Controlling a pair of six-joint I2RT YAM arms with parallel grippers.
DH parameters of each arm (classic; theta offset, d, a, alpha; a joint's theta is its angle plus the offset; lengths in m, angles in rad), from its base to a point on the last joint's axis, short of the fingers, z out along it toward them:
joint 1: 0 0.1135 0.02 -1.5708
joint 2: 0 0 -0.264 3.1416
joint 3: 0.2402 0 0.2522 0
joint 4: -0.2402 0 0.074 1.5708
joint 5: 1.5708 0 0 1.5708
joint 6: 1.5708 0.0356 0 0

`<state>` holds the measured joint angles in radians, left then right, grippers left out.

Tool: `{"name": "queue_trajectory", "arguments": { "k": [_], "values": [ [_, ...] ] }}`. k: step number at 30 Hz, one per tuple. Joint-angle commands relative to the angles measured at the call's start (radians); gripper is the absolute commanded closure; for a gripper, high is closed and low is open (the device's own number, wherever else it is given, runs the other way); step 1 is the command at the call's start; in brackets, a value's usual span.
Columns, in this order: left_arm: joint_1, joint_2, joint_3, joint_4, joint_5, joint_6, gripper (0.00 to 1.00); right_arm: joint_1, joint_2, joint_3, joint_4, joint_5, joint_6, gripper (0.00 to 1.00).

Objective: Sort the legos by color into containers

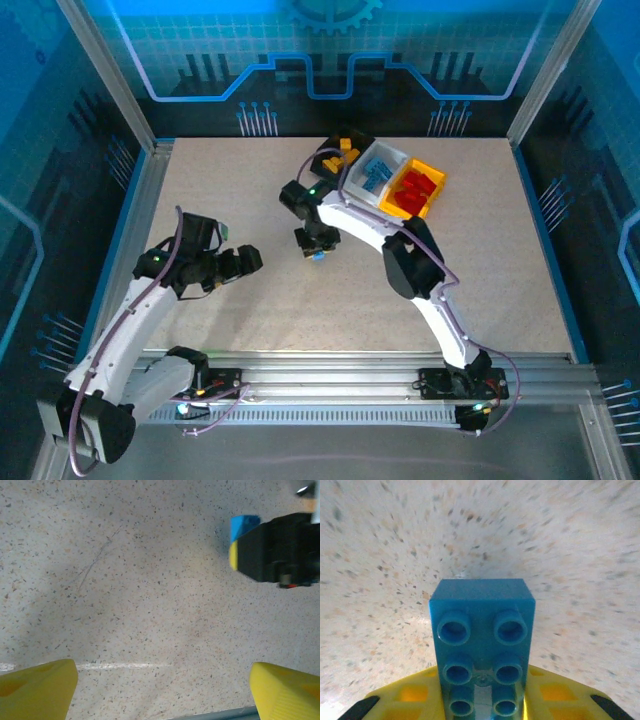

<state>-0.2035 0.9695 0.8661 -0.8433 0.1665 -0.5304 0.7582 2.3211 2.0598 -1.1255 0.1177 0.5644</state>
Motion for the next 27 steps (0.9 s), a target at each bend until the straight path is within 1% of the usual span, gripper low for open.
{"name": "queue_trajectory", "arguments": {
  "k": [1, 6, 9, 14, 19, 22, 27],
  "values": [
    [0.011, 0.005, -0.018, 0.022, 0.034, -0.028, 0.10, -0.073, -0.114, 0.051, -0.014, -0.016, -0.009, 0.68],
    [0.011, 0.005, -0.027, 0.030, 0.046, -0.045, 0.10, -0.195, -0.140, 0.147, -0.006, -0.061, -0.007, 0.68],
    [0.011, -0.002, -0.029, 0.023, 0.049, -0.056, 0.10, -0.268, -0.110, 0.233, -0.011, -0.085, -0.002, 0.68],
    [0.010, -0.033, -0.032, -0.003, 0.054, -0.073, 0.09, -0.378, -0.026, 0.349, 0.025, -0.169, 0.042, 0.69],
    [0.012, -0.066, -0.028, -0.044, 0.056, -0.081, 0.05, -0.451, 0.038, 0.385, 0.109, -0.224, 0.113, 0.69],
    [0.011, -0.086, -0.041, -0.055, 0.055, -0.094, 0.01, -0.491, 0.073, 0.405, 0.132, -0.257, 0.157, 0.69],
    [0.010, -0.116, -0.064, -0.063, 0.062, -0.131, 0.01, -0.534, 0.123, 0.446, 0.160, -0.279, 0.176, 0.69]
  ]
}}
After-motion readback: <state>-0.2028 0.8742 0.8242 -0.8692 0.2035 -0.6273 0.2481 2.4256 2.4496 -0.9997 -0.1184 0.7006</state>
